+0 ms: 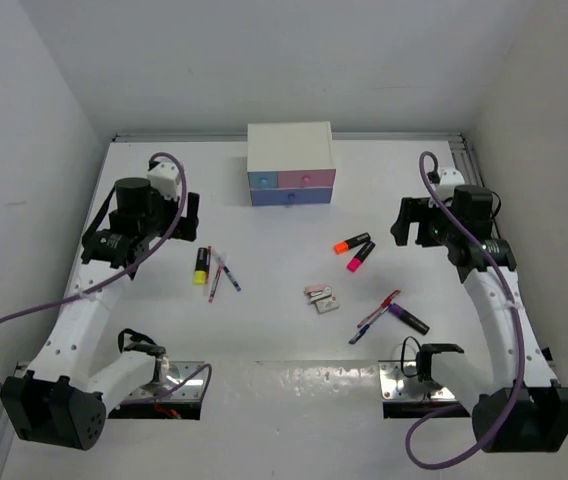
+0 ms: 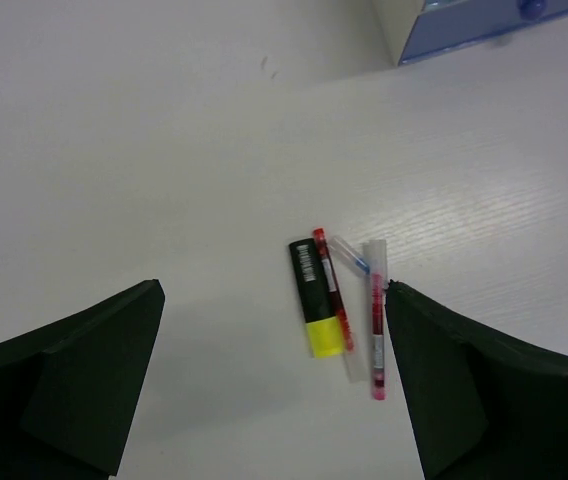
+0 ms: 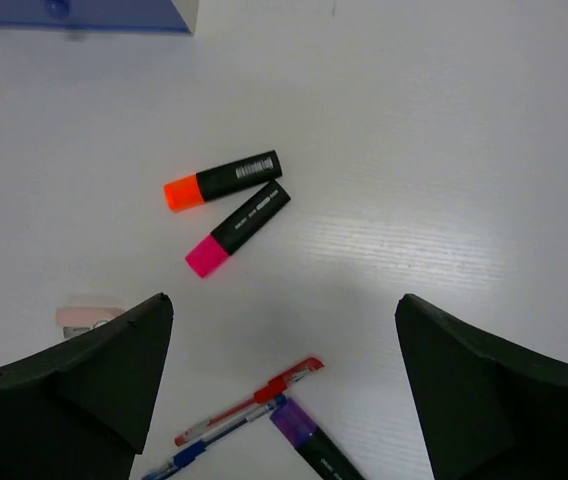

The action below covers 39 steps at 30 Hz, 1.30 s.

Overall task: Sort the stationery into containers
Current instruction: Open the drawer

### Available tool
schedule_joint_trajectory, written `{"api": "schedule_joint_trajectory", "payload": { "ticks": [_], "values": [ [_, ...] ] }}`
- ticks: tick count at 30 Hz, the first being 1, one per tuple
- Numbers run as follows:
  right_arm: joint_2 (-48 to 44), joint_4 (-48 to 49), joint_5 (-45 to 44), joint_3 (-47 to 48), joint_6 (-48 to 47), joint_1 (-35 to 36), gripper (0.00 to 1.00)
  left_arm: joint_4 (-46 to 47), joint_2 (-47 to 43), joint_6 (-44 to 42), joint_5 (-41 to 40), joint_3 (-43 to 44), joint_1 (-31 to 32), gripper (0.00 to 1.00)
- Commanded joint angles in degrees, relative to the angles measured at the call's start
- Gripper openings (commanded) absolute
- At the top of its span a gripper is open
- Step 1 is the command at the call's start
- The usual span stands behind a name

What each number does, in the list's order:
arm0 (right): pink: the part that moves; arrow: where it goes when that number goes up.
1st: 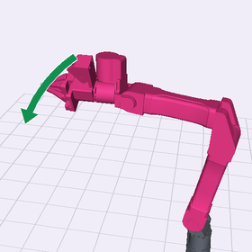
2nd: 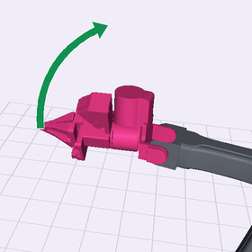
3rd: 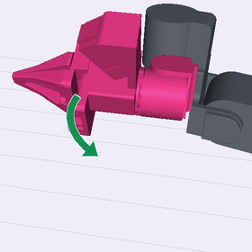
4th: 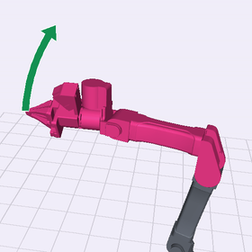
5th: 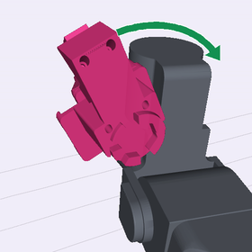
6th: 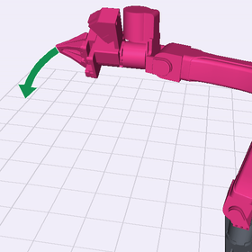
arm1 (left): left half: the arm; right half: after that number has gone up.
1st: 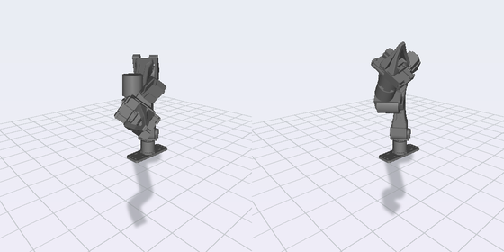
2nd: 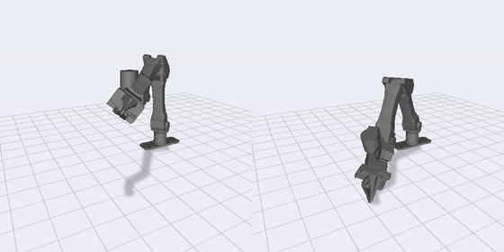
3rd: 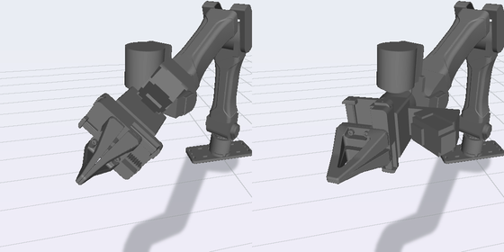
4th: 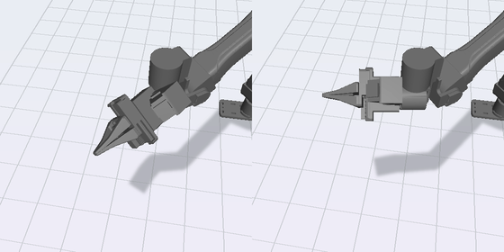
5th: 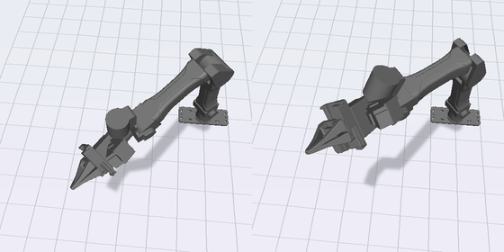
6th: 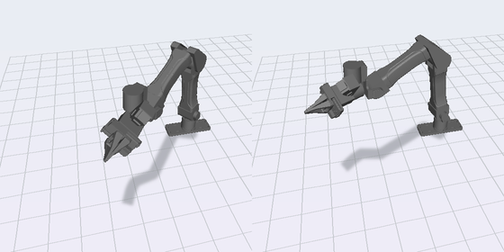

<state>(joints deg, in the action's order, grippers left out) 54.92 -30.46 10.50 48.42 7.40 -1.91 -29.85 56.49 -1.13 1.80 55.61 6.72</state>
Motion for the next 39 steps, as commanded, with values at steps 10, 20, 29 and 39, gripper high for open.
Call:
{"api": "schedule_joint_trajectory", "payload": {
  "ticks": [10,20,29,39],
  "values": [
    [18.9,14.9,0.3,22.2,8.1,5.2,0.76,16.9,1.0,14.5,17.1,-3.2,2.2,0.89],
    [37.6,20.5,-3.6,39.4,5.3,13.0,0.55,38.9,9.3,33.2,26.5,-12.0,3.8,0.90],
    [50.3,29.1,-4.7,45.9,4.4,20.1,0.32,50.0,23.9,44.8,25.2,-10.0,5.4,0.87],
    [59.4,33.4,-4.3,50.7,6.2,23.4,0.35,55.8,38.2,51.6,23.4,0.3,6.5,0.85]
  ]
}}
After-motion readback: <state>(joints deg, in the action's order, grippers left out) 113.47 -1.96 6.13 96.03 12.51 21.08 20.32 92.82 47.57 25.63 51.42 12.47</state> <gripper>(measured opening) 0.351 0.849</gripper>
